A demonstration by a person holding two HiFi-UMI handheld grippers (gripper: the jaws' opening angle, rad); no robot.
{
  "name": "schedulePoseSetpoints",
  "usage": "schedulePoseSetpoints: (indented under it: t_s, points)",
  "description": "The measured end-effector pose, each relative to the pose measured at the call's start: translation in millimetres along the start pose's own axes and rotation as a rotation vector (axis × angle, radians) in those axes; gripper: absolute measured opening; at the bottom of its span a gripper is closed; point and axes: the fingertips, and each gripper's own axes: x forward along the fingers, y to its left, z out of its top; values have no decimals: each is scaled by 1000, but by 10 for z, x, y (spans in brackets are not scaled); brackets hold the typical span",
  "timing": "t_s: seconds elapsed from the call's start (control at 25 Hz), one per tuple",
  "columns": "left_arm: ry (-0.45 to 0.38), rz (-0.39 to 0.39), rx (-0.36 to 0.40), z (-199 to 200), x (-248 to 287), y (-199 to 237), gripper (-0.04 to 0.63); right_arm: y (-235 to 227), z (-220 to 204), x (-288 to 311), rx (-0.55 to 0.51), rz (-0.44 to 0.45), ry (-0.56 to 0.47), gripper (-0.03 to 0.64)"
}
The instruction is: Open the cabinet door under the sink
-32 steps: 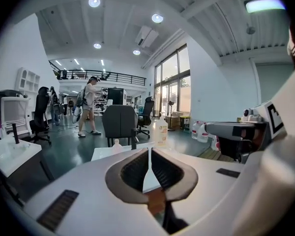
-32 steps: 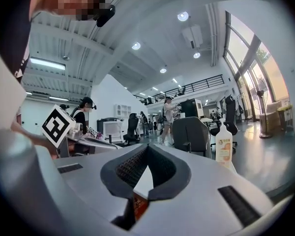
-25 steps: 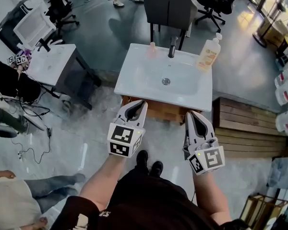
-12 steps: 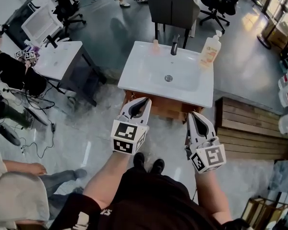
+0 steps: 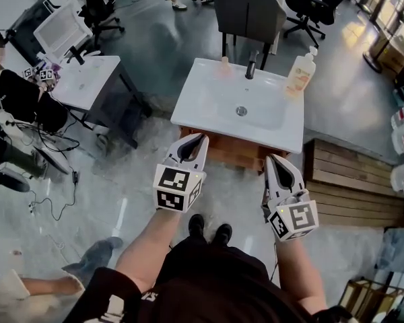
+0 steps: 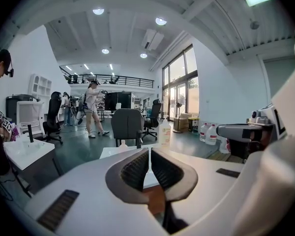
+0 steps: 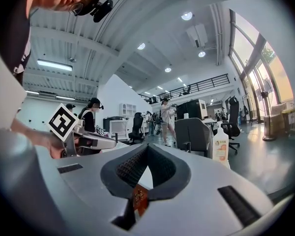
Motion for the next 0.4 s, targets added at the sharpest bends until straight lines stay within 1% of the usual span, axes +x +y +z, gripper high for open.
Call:
schedulePoseSetpoints:
  t_s: [0.16,0.4]
  points:
    - [-2,-8,7,15,-35,5,29,-15,-15,6,-3,-17,0,11]
    - [6,20,12,-19,-136,132,29,-48,-70,33,-9,-25,16,11]
